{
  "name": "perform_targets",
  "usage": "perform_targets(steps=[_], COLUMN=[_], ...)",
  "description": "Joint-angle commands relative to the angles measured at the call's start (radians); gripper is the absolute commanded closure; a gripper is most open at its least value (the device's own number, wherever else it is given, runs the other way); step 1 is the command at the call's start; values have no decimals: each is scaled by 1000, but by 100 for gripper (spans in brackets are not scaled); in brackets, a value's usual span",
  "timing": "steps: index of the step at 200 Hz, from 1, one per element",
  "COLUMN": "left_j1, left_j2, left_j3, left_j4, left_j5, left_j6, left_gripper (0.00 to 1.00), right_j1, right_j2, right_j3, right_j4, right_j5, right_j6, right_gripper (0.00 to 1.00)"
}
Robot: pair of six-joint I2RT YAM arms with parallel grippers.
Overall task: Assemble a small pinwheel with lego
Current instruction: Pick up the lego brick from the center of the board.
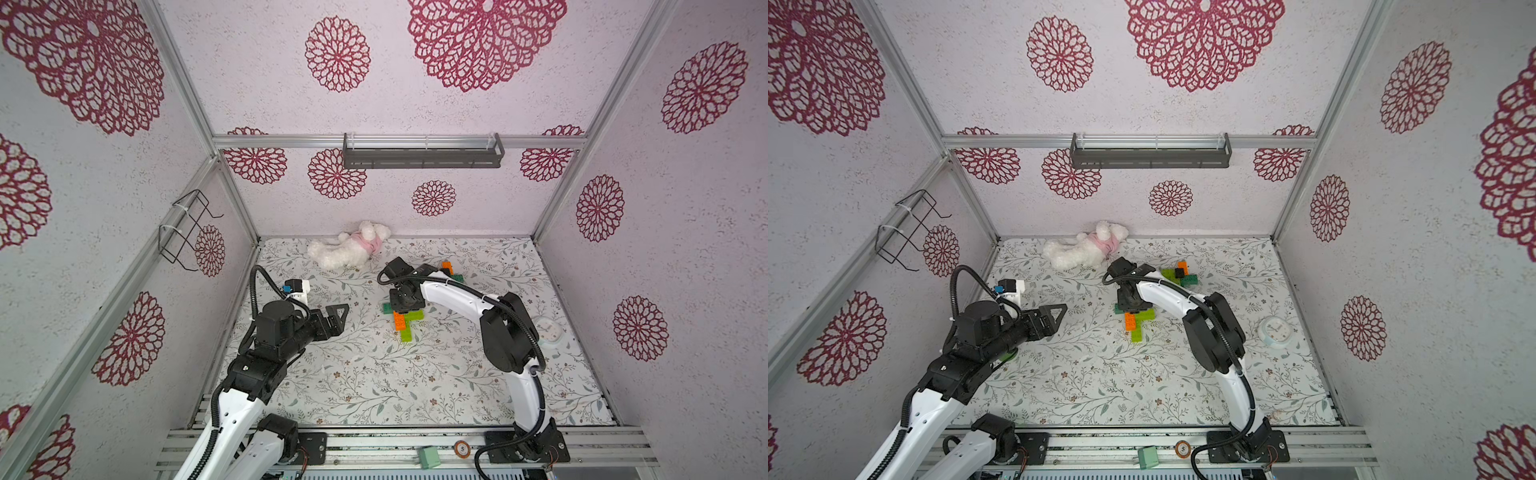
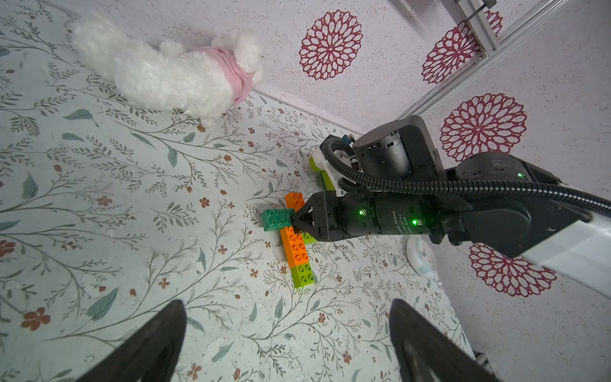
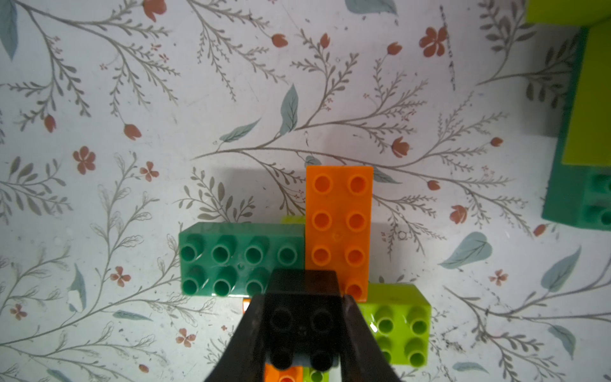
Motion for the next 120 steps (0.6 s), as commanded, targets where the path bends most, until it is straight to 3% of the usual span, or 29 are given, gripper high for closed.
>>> perform_targets(steps=[1,120], left_j1=[12,13], left_j2=[-14,-22], left_j3=[-7,-17], left_j4=[11,19], left_j5=[-4,-3], left_j6=[8,1], left_gripper=[3,3], right_j1=[-5,-146], right_j2=[9,295], right_j3=[66,613], right_j4=[-31,-267], right_j5=[30,45], right_j6=[-3,-73], right_gripper=[72,75])
